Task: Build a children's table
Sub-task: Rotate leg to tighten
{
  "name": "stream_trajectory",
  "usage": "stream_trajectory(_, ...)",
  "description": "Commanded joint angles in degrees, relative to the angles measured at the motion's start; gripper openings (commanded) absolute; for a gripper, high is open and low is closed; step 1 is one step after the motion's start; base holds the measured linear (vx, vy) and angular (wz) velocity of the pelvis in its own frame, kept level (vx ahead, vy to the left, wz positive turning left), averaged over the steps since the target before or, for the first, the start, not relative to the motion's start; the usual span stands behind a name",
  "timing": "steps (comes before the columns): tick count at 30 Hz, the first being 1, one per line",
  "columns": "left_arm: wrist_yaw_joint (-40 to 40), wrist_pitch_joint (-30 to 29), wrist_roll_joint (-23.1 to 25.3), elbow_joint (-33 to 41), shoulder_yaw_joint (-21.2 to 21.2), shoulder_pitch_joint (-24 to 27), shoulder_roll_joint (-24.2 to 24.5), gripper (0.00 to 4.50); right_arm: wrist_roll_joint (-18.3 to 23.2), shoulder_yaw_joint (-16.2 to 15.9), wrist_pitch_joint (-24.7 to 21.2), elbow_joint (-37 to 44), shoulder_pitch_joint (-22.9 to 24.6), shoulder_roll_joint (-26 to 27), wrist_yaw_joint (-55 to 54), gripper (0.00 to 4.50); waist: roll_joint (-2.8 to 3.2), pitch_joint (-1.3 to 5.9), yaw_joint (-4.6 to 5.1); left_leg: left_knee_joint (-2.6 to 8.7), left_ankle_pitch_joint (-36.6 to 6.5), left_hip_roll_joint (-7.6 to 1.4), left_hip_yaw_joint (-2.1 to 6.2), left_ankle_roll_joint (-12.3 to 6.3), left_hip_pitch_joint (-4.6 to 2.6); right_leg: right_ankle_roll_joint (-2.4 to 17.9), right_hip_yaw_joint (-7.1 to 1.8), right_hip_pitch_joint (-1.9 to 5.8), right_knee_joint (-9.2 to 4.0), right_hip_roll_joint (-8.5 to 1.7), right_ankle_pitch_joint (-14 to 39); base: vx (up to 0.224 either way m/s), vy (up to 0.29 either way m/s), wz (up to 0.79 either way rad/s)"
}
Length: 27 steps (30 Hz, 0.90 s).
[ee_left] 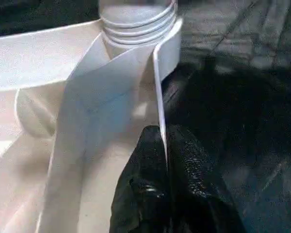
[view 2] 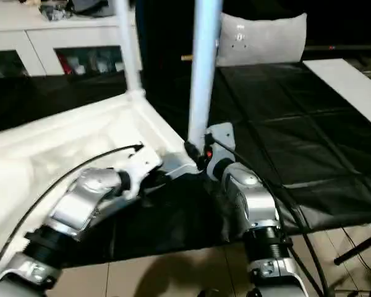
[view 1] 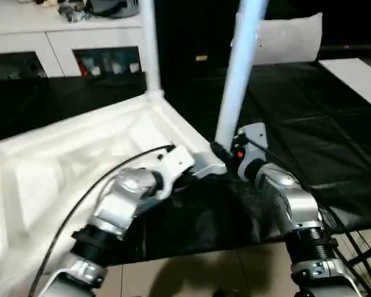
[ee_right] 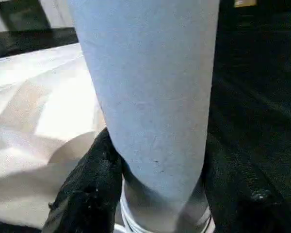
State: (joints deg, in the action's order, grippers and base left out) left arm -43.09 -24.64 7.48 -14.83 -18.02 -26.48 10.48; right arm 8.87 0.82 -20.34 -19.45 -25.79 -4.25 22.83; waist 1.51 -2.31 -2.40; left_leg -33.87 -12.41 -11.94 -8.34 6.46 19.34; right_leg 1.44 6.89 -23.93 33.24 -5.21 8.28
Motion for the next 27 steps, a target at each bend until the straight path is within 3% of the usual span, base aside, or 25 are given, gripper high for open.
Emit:
stream_trajectory(1, -1.59, 1.99, -1.27, 3.33, -2.27, -2.07, -0.46, 0.00, 0.59, -2.23, 0.17, -1.88, 0.68, 0.32, 1.87, 2.75, 0.24, 3.90, -0.62, 3.62, -4.11, -0.29, -0.64, -4.19, 1.15, 8.87, -2.66, 4.16, -3.31, -2.55, 13.72, 0.000, 0.000, 0.00)
stream_trajectory(4, -2.72, 4.20, -0.66, 2.06, -1.70, -2.22, 2.12, 0.00, 1.08, -1.69, 1.46, -1.14, 1.46, -1.62, 4.97, 3.11, -0.02, 3.82, -1.00, 3.63, -5.28, -0.30, -0.82, -4.93, 1.08, 9.86, -2.73, 4.30, -3.30, -2.54, 13.07, 0.000, 0.000, 0.00)
stream_trajectory(7, -2.95, 4.71, 0.00, 1.25, -0.81, -2.19, 3.13, 0.00, 0.24, -1.65, 3.47, -1.09, 2.07, -3.72, 7.51, 3.11, 0.06, 3.71, -1.44, 3.77, -6.61, -0.38, -0.78, -4.30, 1.03, 9.53, -2.70, 4.31, -3.47, -2.66, 14.67, 0.000, 0.000, 0.00)
stream_trajectory(8, -3.62, 5.79, -0.07, 0.66, -0.77, -2.27, 3.97, 0.00, 0.30, -1.73, 4.56, -0.91, 2.51, -5.29, 9.46, 3.40, 0.09, 3.62, -1.42, 3.79, -7.04, -0.35, -0.82, -4.15, 1.01, 9.39, -2.73, 4.27, -3.54, -2.62, 15.25, 0.000, 0.000, 0.00)
stream_trajectory(12, -7.93, 10.60, -1.05, -1.27, -1.52, -2.51, 7.60, 0.00, 1.79, -2.21, 7.13, 1.32, 4.33, -11.45, 18.47, 3.65, -0.01, 3.76, -1.99, 3.70, -6.72, -0.35, -0.79, -4.70, 1.03, 8.85, -2.78, 4.40, -3.50, -2.63, 14.98, 0.000, 0.000, 0.00)
stream_trajectory(14, -12.93, 13.56, -1.89, -2.26, -2.61, -2.48, 10.49, 0.00, 3.84, -2.95, 5.49, 4.42, 5.81, -16.00, 26.39, 3.93, -0.15, 3.78, -2.19, 3.56, -6.40, -0.26, -0.82, -5.73, 1.13, 9.14, -2.75, 4.62, -3.44, -2.52, 13.84, 0.000, 0.000, 0.00)
stream_trajectory(17, -18.64, 18.91, -3.13, -3.67, -3.34, -2.51, 12.88, 0.00, 5.17, -3.83, 5.64, 6.87, 7.03, -20.40, 33.90, 3.93, -0.20, 3.71, -2.64, 3.56, -6.80, -0.41, -0.81, -6.54, 1.05, 9.28, -2.80, 4.48, -3.46, -2.56, 14.08, 0.000, 0.000, 0.00)
stream_trajectory(23, -25.57, 26.16, -3.56, -6.73, -5.27, -3.18, 15.54, 0.00, 6.49, -5.58, 7.77, 6.87, 6.85, -24.46, 42.33, 3.93, 0.03, 3.60, -3.27, 3.78, -8.85, -0.73, -0.89, -5.33, 0.66, 9.22, -2.69, 4.09, -3.74, -2.63, 18.01, 0.000, 0.000, 0.00)
stream_trajectory(25, -27.63, 28.51, -4.13, -7.95, -6.02, -3.65, 15.95, 0.00, 7.82, -6.83, 7.09, 7.82, 6.75, -25.75, 46.42, 3.57, 0.10, 3.67, -3.67, 3.74, -9.38, -0.78, -0.92, -5.33, 0.59, 9.51, -2.74, 4.15, -3.68, -2.60, 17.27, 0.000, 0.000, 0.00)
stream_trajectory(27, -30.44, 30.03, -5.38, -8.05, -6.42, -3.92, 16.12, 0.00, 10.03, -8.10, 4.30, 9.29, 6.49, -26.98, 51.19, 3.54, -0.05, 3.72, -4.11, 3.74, -8.96, -0.92, -0.90, -5.42, 0.71, 9.80, -2.84, 4.31, -3.39, -2.68, 16.21, 0.000, 0.000, 0.00)
